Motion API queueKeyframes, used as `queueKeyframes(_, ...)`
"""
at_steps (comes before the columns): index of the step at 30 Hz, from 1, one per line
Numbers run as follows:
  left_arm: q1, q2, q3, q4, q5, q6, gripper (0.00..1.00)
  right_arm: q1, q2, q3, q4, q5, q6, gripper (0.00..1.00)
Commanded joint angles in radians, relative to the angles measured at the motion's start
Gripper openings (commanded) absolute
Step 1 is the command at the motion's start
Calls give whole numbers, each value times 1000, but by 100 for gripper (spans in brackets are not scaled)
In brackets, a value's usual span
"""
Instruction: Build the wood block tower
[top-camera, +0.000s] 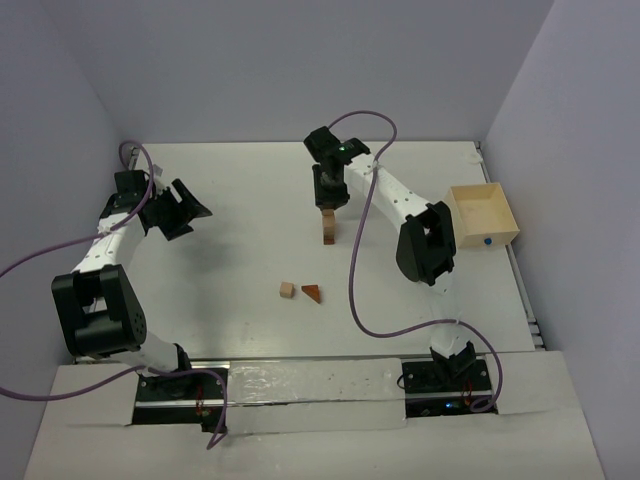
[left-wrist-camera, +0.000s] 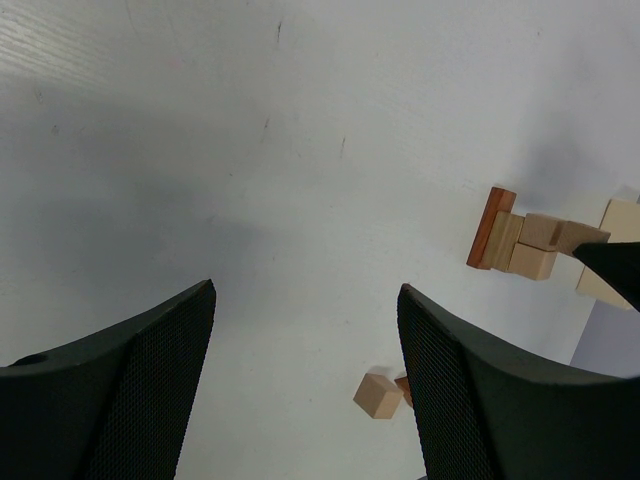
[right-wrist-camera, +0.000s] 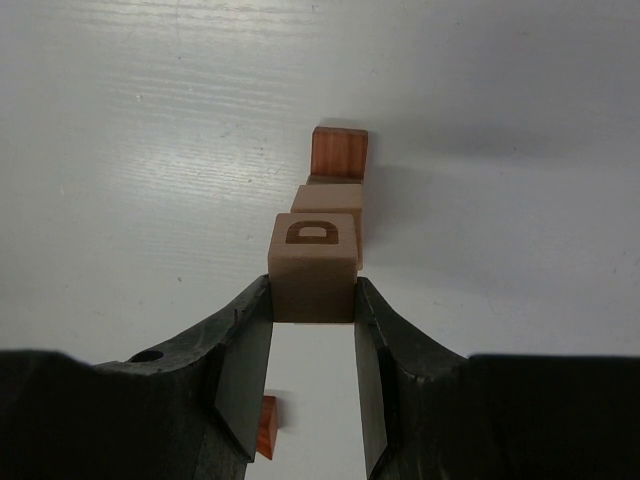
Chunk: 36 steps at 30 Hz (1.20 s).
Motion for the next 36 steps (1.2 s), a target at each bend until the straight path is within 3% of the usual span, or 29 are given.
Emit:
queueKeyframes(1,8,1,18,39,17,-3,80,-6,3,21,-5,8,4,21)
queueKeyframes(20,10,5,25,34,19,-4,80,-16,5,15,-2,4,4,25)
queueKeyframes(25,10,10,28,31,22,-2,80,-17,5,17,-2,-4,0,38)
queueKeyframes(36,10,11,32,27,23,-2,80,-17,1,5,2,-3,3,49)
